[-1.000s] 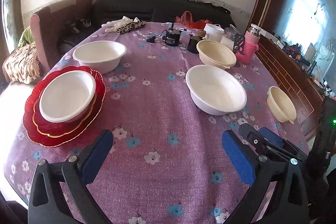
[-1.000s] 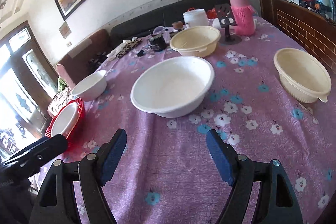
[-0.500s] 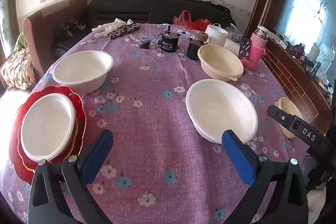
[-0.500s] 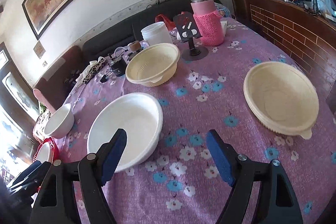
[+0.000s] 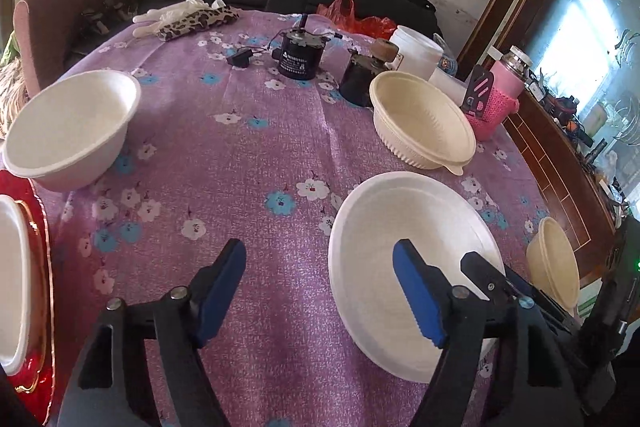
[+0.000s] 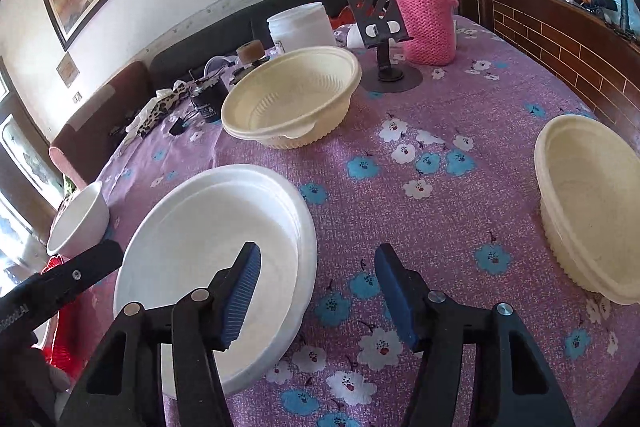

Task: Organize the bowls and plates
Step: 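Move both tools to the large white bowl and close them on its rim, then lift the white bowl with both tools and lower it onto the stacked plates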

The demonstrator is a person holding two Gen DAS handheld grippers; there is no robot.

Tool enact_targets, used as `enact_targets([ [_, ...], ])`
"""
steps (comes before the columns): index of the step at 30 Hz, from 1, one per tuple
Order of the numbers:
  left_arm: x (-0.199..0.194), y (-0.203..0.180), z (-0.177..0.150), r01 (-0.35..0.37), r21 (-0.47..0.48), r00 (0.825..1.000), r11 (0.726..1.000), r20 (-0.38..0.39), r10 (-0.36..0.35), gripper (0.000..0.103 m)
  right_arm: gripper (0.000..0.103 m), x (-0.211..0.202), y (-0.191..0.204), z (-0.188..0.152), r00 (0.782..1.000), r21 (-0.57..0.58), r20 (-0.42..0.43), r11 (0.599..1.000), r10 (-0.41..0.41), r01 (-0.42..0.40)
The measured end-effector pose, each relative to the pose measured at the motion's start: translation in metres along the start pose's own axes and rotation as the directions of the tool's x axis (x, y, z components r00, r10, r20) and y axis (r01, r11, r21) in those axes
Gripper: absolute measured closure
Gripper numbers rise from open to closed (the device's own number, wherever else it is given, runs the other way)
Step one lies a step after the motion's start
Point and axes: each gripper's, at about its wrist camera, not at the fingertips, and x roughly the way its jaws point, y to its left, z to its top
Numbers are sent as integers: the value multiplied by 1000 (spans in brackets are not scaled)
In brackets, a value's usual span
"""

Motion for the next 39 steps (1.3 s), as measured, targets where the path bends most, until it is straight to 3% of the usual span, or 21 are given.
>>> enact_targets([
  [3,14,2,-2,23,-7,999,1000,-39,-23,47,40,2,4,-1,1000,-29,6,1000,-9,10],
  [5,23,3,-6,31,-7,997,999,-68,-31,64,42,4,7,-2,1000,-41,3,999,-14,14],
  [8,35,2,-10,49,1,993,999,-109,-48,76,47,9,10,-3,1000,-52,-12,999,-15,14],
  [13,41,-3,-14,66,30,991,997,-120,-62,77,67,15,11,-6,999,-53,-36,999,-8,6],
  [18,42,-5,-15,93,51,988,994,-126,-86,86,83,19,14,-9,999,-66,-49,998,5,-8],
  [21,41,-6,-17,115,56,986,992,-132,-106,93,86,19,19,-11,999,-82,-51,997,8,-12],
  [33,29,-8,-16,105,65,992,992,-78,-99,95,90,10,29,-16,1000,-111,-7,993,28,-29],
  [39,3,-14,-20,6,121,1000,993,3,-7,95,90,7,32,-16,996,-86,-7,993,86,-86],
])
